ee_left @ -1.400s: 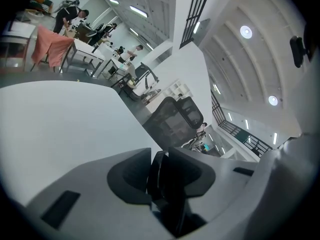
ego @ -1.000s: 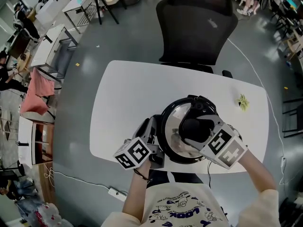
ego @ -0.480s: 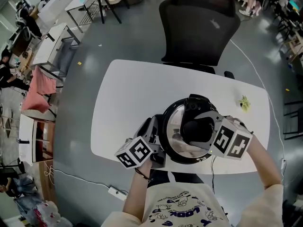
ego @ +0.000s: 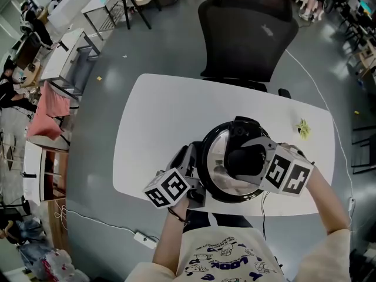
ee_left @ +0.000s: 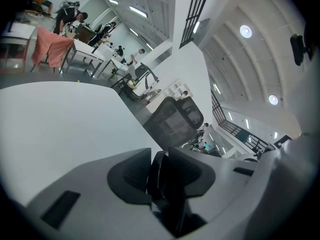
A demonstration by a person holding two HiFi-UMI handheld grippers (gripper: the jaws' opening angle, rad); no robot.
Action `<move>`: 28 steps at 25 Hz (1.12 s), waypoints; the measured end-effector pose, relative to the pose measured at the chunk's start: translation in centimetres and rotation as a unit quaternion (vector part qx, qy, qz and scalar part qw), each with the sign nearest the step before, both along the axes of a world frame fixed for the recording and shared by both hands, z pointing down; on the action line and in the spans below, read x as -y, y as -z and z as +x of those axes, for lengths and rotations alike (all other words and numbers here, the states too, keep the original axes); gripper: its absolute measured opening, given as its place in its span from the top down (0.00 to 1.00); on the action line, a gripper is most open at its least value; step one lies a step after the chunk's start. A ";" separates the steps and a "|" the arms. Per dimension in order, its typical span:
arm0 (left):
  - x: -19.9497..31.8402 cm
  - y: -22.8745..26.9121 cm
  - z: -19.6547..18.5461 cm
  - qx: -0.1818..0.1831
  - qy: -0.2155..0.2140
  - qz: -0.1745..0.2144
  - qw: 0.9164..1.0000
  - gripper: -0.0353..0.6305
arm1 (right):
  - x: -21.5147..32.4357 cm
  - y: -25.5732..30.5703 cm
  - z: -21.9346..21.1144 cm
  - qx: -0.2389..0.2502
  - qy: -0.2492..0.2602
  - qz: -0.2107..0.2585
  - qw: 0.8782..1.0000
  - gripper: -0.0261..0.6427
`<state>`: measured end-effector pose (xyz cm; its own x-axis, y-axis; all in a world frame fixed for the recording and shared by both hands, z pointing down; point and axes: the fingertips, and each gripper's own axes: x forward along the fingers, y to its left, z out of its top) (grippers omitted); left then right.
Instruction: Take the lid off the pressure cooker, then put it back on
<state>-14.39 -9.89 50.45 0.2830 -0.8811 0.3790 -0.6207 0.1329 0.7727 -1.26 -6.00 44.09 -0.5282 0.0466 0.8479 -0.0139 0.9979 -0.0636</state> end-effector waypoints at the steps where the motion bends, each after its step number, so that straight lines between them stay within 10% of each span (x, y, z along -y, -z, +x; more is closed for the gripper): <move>1: 0.0 0.0 0.1 0.001 0.000 0.000 1.000 0.77 | 0.0 0.0 0.0 0.001 -0.001 0.000 1.000 0.51; 19: -0.2 1.8 -1.3 0.061 0.012 0.019 0.998 0.73 | -0.3 2.2 -0.2 0.140 -0.063 -0.009 0.988 0.34; 24: 0.4 5.1 -2.1 0.116 0.009 0.056 0.992 0.72 | 1.2 5.5 0.1 0.227 -0.138 0.027 0.964 0.34; 28: 0.9 9.3 -2.1 0.170 0.013 0.104 0.980 0.72 | 3.6 9.2 1.4 0.303 -0.233 0.102 0.918 0.41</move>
<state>-16.49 -10.76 41.12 0.1489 -0.9545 0.2583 -0.8453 0.0127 0.5342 0.18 -9.56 34.92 -0.8285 -0.4315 0.3569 -0.4661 0.8847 -0.0123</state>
